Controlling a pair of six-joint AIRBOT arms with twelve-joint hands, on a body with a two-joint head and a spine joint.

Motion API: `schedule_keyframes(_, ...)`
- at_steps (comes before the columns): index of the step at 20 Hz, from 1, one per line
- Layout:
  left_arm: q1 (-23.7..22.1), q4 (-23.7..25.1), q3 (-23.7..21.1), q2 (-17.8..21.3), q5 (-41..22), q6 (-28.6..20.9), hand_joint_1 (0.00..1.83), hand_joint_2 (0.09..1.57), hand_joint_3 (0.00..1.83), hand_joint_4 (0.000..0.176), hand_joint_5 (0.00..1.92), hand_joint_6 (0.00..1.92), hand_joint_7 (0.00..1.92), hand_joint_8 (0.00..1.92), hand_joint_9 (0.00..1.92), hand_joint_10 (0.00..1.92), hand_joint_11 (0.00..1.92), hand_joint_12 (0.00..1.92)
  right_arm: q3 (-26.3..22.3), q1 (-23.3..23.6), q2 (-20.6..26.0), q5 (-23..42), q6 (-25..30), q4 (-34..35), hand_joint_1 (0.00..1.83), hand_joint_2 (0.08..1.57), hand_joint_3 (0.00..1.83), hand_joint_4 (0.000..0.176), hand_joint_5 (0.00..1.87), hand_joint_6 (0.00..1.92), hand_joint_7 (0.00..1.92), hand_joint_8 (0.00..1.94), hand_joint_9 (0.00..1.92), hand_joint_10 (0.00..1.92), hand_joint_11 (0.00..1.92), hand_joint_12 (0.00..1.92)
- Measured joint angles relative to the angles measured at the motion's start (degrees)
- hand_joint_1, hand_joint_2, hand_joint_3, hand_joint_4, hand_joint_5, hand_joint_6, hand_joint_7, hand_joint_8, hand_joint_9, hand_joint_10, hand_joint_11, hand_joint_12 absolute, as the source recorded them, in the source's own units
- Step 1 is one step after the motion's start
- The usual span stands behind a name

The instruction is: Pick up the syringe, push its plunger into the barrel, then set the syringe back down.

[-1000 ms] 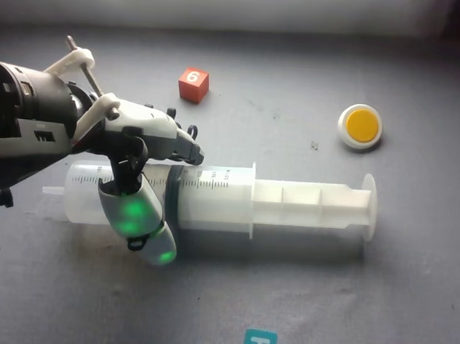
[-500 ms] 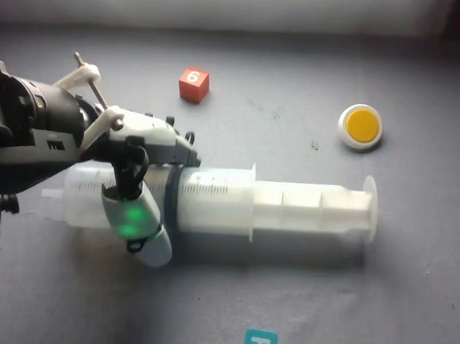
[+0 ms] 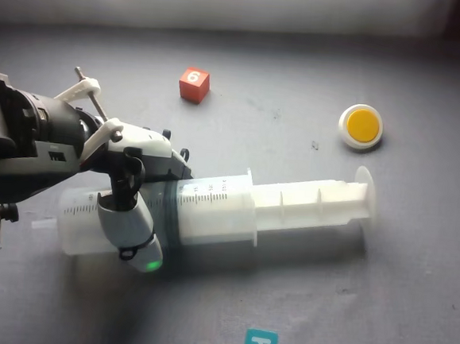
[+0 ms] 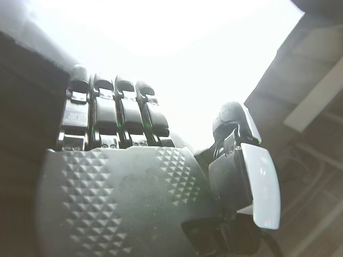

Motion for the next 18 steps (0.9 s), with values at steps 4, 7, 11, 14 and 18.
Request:
schedule_keyframes(4, 0.3, 0.7, 0.0, -0.3, -0.8, -0.2, 1.32, 1.01, 0.0, 0.0, 0.88, 0.03, 0.98, 0.02, 0.95, 0.06, 0.48, 1.06, 0.7, 0.1, 0.0, -2.9, 0.2, 0.0, 0.0, 1.25, 0.0, 0.0, 0.14, 0.0, 0.14, 0.0, 0.12, 0.0, 0.0, 0.38)
schedule_keyframes(7, 0.3, 0.6, -0.2, -0.3, -1.2, 0.0, 1.24, 1.15, 0.0, 0.0, 0.78, 1.15, 1.05, 0.96, 1.19, 0.1, 0.53, 1.35, 0.7, 0.1, -0.5, -3.2, 0.2, 0.1, 0.02, 1.24, 0.0, 0.0, 0.18, 0.01, 0.19, 0.01, 0.17, 0.01, 0.0, 0.46)
schedule_keyframes(11, 0.3, 0.3, -0.6, -0.3, -1.0, 0.2, 1.29, 1.07, 0.0, 0.0, 0.96, 0.87, 1.21, 0.77, 1.23, 1.03, 0.96, 1.6, 0.7, 0.1, -0.7, -3.0, 0.2, 0.0, 0.02, 1.25, 0.0, 0.0, 0.17, 0.0, 0.16, 0.0, 0.15, 0.0, 0.0, 0.43)
schedule_keyframes(14, 0.3, -0.2, -1.2, 0.2, -0.8, -0.1, 1.28, 1.08, 0.0, 0.0, 0.91, 0.96, 1.19, 0.81, 1.19, 0.87, 0.9, 1.46, 0.7, 0.1, -0.7, -2.8, 0.2, 0.1, 0.01, 1.24, 0.0, 0.0, 0.2, 0.0, 0.21, 0.01, 0.19, 0.01, 0.0, 0.54)
schedule_keyframes(18, -1.8, -0.9, -1.9, 1.7, 0.2, 0.3, 1.29, 1.09, 0.0, 0.0, 0.91, 0.99, 1.15, 0.82, 1.06, 0.97, 0.77, 1.43, 0.7, 0.1, -0.9, -2.0, 0.3, 0.0, 0.06, 1.24, 0.0, 0.0, 0.2, 0.0, 0.19, 0.0, 0.17, 0.0, 0.0, 0.49)
